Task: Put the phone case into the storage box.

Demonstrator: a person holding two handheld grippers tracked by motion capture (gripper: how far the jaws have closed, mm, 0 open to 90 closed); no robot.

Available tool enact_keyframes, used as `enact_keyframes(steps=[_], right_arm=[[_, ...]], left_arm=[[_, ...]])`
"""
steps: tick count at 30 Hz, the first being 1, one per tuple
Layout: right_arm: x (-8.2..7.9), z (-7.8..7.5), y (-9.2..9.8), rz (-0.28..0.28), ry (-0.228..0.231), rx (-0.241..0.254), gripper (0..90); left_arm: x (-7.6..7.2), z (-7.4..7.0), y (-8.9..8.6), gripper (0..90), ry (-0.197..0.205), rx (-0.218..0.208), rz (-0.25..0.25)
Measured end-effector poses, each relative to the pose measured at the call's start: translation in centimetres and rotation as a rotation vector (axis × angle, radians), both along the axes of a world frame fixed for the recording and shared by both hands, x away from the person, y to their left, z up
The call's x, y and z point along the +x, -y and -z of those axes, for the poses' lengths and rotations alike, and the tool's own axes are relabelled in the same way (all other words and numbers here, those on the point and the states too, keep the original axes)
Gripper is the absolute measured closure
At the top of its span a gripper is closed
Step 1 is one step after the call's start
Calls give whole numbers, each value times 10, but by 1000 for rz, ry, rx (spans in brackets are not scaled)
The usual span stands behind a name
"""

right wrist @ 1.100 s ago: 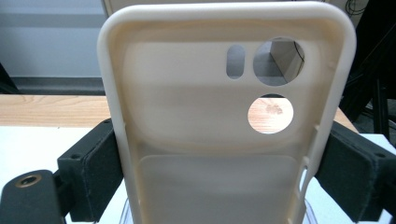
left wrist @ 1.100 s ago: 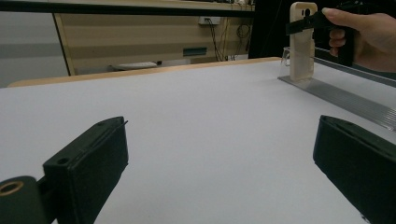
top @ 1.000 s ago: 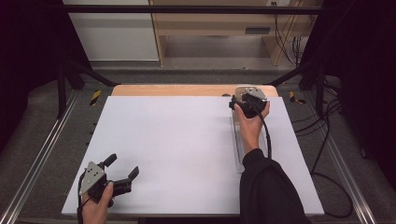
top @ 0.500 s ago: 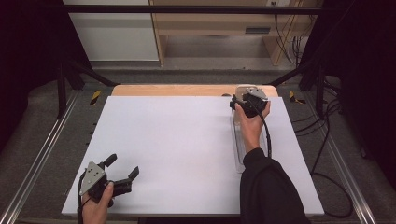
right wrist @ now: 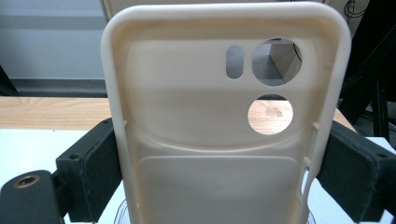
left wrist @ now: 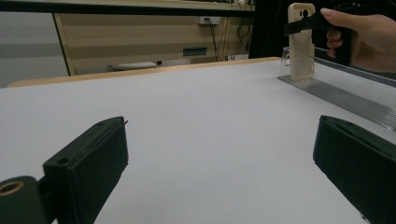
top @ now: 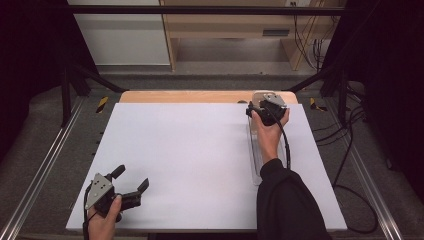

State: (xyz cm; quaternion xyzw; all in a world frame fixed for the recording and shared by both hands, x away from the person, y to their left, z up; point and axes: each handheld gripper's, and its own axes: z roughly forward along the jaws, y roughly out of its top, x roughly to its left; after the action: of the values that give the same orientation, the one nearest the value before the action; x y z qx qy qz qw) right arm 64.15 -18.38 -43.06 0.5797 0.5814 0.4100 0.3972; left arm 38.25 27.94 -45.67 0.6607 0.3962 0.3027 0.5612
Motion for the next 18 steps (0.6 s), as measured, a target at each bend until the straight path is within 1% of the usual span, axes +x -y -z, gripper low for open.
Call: enact_keyframes(steps=[12, 14, 16, 18], right_arm=[[-1, -1, 1, 3, -8, -1, 98], [-2, -2, 0, 0, -12, -5, 87], [-2, -3, -1, -4, -18, 5, 72], [-3, -4, -1, -16, -17, 4, 52]], left_arm=[[0, 0, 1, 30, 0, 1, 2], [0, 0, 1, 29, 0, 1, 1], [0, 0, 1, 30, 0, 1, 2], [0, 0, 1, 30, 0, 1, 2]])
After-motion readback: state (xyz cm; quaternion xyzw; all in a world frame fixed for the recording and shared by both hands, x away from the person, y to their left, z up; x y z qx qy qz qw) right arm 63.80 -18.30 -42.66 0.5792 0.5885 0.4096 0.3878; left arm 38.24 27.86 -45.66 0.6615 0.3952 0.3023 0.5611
